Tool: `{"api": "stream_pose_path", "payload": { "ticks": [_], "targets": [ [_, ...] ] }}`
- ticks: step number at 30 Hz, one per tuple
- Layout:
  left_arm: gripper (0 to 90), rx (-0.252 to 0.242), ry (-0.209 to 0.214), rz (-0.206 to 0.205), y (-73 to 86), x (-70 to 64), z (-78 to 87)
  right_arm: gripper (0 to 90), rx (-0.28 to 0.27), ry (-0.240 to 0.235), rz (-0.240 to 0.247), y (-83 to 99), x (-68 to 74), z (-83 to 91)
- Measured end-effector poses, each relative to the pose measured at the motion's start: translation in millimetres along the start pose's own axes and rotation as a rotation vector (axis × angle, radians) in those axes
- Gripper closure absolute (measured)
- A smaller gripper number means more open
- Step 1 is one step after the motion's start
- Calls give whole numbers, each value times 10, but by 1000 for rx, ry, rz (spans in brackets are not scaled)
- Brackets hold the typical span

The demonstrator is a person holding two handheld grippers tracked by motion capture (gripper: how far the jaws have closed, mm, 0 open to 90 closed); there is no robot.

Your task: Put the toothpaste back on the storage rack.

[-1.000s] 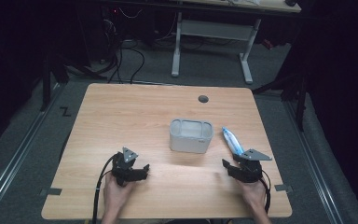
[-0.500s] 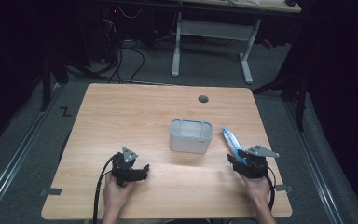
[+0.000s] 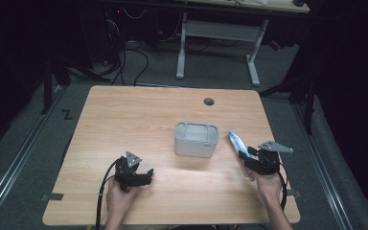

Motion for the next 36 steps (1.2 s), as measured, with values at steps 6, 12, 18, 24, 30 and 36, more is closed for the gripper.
{"api": "stream_pose_path", "payload": {
  "ticks": [6,12,18,24,30,36],
  "targets": [
    [152,0,0,0,0,0,0,524,19,6,-7,-65,-78,-33],
    [154,-2,-1,2,0,1,0,523,57,19,-6,-131,-155,-132],
    [156,-2,-2,3,1,0,0,520,104,40,2,-233,-245,-225],
    [157,-2,-3,3,1,0,1,508,139,38,-7,-268,-313,-299],
    [159,-3,-4,3,1,1,1,485,154,23,-15,-332,-356,-376],
    [163,-3,-7,5,-1,2,-1,467,205,23,-24,-348,-397,-493]
  ]
}}
Point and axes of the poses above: each handheld gripper's, and its own axes: z roughly backward along the jaws, y roughly out of its underside, x roughly to its left, the point moved 3 cm from there along -z, roughly forward along the jaws, and after that the axes turned 6 degrees about -y, right-handed, at the moved point
